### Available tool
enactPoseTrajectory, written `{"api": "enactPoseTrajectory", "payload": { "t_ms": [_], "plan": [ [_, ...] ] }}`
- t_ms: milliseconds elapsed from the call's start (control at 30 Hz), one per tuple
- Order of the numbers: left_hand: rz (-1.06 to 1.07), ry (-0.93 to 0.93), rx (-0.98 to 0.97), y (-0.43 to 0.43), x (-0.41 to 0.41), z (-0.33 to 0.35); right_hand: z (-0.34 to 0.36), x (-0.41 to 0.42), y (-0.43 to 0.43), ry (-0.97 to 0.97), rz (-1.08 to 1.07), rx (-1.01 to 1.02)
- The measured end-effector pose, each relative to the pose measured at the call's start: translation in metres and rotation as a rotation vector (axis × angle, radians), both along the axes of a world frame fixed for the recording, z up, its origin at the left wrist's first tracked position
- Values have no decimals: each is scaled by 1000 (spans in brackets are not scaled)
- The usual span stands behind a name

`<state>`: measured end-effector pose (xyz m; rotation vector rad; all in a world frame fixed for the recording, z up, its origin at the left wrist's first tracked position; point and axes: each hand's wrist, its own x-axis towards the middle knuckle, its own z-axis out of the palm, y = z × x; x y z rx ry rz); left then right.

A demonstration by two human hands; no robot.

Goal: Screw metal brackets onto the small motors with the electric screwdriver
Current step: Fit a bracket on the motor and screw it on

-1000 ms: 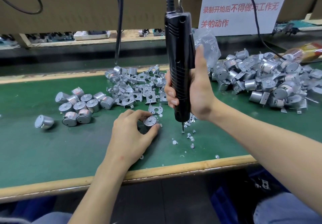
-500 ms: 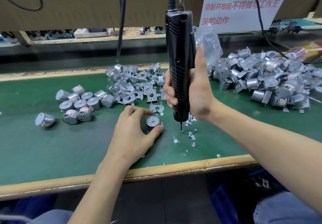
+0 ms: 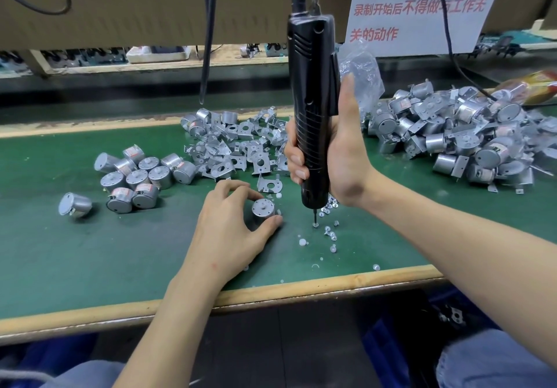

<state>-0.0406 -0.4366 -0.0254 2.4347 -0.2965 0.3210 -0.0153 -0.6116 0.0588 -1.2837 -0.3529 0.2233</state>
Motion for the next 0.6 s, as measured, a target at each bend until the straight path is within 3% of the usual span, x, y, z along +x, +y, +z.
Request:
{"api": "enactPoseTrajectory", "payload": {
  "t_ms": [467,600],
  "plan": [
    [-36,63,204,-3,5,5,3,-3,1,-11,-9,21],
    [-29,54,166,-2,5,4,10,-1,4,-37,-10,29]
  ]
}}
